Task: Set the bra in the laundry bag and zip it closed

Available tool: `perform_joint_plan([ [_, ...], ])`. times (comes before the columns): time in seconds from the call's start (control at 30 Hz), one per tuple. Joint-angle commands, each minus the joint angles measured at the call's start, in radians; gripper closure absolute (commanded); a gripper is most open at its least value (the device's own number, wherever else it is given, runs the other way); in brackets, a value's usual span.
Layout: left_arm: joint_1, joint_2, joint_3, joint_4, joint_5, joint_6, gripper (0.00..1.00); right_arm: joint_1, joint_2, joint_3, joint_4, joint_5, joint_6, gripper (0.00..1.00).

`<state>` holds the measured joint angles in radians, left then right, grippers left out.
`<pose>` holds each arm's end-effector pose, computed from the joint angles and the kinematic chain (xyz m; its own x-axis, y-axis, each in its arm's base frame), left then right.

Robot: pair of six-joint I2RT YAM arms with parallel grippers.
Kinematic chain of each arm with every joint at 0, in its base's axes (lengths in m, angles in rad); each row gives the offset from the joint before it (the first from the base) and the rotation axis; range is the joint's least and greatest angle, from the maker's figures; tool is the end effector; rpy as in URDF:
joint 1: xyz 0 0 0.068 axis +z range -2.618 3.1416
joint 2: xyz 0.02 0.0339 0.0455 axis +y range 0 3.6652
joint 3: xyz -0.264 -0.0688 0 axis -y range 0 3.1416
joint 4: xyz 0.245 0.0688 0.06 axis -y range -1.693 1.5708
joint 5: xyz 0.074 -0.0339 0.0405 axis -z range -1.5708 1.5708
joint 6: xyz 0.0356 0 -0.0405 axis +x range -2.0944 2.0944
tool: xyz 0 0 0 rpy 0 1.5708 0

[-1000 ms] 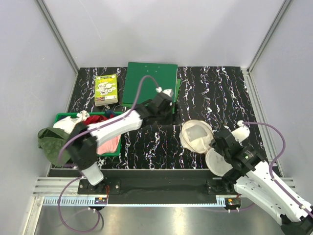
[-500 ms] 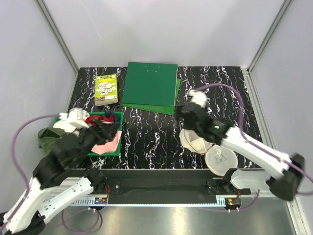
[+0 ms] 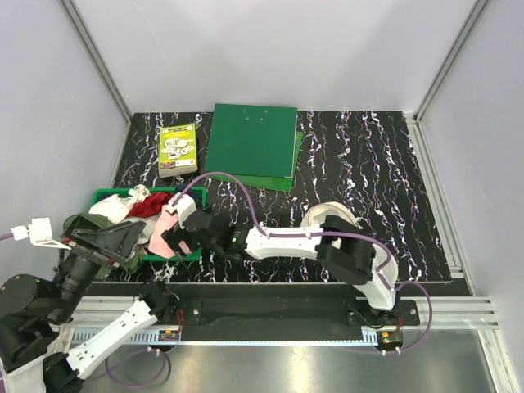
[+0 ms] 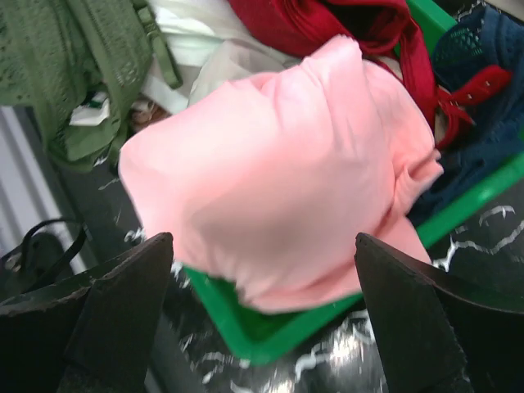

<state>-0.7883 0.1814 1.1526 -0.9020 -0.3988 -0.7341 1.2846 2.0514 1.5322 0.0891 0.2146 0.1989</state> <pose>-0.0215 0.0412 0.4046 -0.2186 -0.6557 -0.7227 0.3151 0.6535 -0.6883 0.1437 0.4616 0.2328 -0.2898 -0.3009 -0.9085 -0.8420 0.5315 0.0926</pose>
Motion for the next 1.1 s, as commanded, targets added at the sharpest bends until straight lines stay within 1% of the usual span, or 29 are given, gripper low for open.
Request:
perform_joint_plan([
  [0.0, 0.000, -0.011, 0.047, -0.083, -0.043, -0.014, 0.26, -0.007, 0.081, 0.097, 0.193, 0.035, -0.064, 0.00],
  [0.13, -0.002, 0.000, 0.067, -0.126, -0.054, -0.021, 0.25, -0.005, 0.177, 0.169, 0.186, 0.003, -0.067, 0.00],
  [0.27, -0.002, 0.007, 0.082, -0.140, -0.071, -0.005, 0.25, -0.005, 0.213, 0.189, 0.207, -0.052, -0.061, 0.00],
  [0.4, -0.003, 0.030, 0.107, -0.169, -0.095, -0.004, 0.24, -0.005, 0.230, 0.187, 0.196, -0.035, -0.084, 0.00],
  [0.47, -0.005, 0.044, 0.113, -0.186, -0.089, -0.002, 0.23, -0.007, 0.234, 0.187, 0.190, -0.066, -0.102, 0.00],
  [0.6, -0.008, 0.066, 0.093, -0.190, -0.084, -0.014, 0.23, -0.010, 0.283, 0.217, 0.149, -0.024, -0.102, 0.00],
  [0.77, -0.011, 0.085, 0.082, -0.186, -0.075, -0.022, 0.22, -0.024, 0.305, 0.209, 0.132, 0.005, -0.047, 0.01],
  [0.83, -0.012, 0.098, 0.076, -0.187, -0.075, -0.025, 0.21, -0.028, 0.286, 0.177, 0.146, 0.003, -0.038, 0.06],
  [0.87, -0.014, 0.102, 0.072, -0.187, -0.075, -0.034, 0.20, -0.030, 0.274, 0.161, 0.171, 0.003, -0.036, 0.11],
  [0.9, -0.014, 0.110, 0.062, -0.189, -0.077, -0.040, 0.20, -0.033, 0.251, 0.145, 0.187, 0.003, -0.036, 0.22],
  [0.93, -0.017, 0.119, 0.061, -0.205, -0.084, -0.051, 0.19, -0.039, 0.239, 0.111, 0.201, 0.000, -0.027, 0.31],
  [0.97, -0.017, 0.154, 0.059, -0.225, -0.109, -0.095, 0.19, -0.044, 0.225, 0.092, 0.233, -0.007, -0.018, 0.37],
  [1.0, -0.019, 0.177, 0.062, -0.270, -0.121, -0.119, 0.19, -0.059, 0.201, 0.073, 0.251, -0.023, -0.007, 0.45],
  [1.03, -0.022, 0.203, 0.070, -0.296, -0.133, -0.160, 0.19, -0.070, 0.188, 0.031, 0.292, -0.062, 0.025, 0.49],
  [1.07, -0.022, 0.261, 0.076, -0.319, -0.152, -0.175, 0.18, -0.080, 0.175, 0.011, 0.310, -0.085, 0.039, 0.58],
])
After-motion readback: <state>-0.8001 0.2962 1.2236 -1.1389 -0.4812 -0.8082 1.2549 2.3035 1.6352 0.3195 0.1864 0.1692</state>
